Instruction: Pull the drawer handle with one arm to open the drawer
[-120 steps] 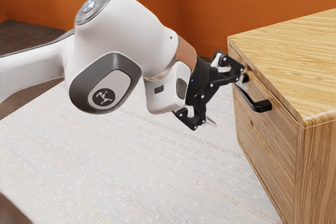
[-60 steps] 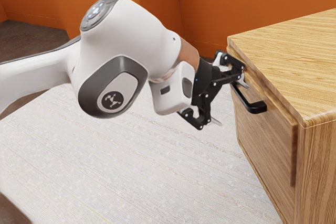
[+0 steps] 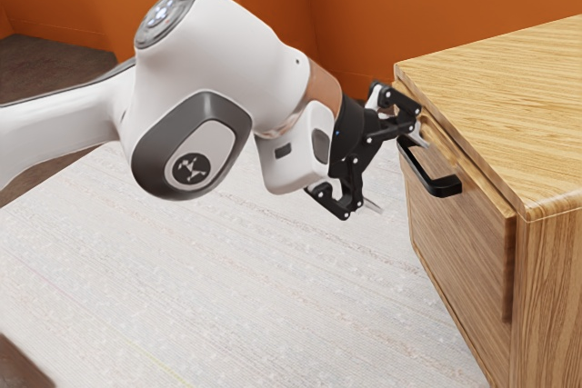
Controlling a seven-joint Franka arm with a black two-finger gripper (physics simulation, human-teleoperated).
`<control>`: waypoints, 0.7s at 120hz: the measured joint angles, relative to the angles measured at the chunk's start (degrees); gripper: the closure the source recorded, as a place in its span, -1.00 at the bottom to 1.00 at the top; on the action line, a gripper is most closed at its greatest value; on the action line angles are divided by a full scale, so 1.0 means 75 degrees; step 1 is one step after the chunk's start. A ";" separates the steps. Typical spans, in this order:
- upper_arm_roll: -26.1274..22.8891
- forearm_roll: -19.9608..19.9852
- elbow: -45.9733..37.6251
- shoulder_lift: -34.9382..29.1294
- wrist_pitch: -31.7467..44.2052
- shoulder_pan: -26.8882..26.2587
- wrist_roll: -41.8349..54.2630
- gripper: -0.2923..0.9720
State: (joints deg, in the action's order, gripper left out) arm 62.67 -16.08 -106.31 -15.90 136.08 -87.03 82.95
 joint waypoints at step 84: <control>-0.1728 0.0080 -0.0672 -0.0282 -0.0235 0.2020 -0.0021 -0.41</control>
State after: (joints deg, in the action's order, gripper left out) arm 49.71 -15.48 -111.35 -18.02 134.32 -71.88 82.79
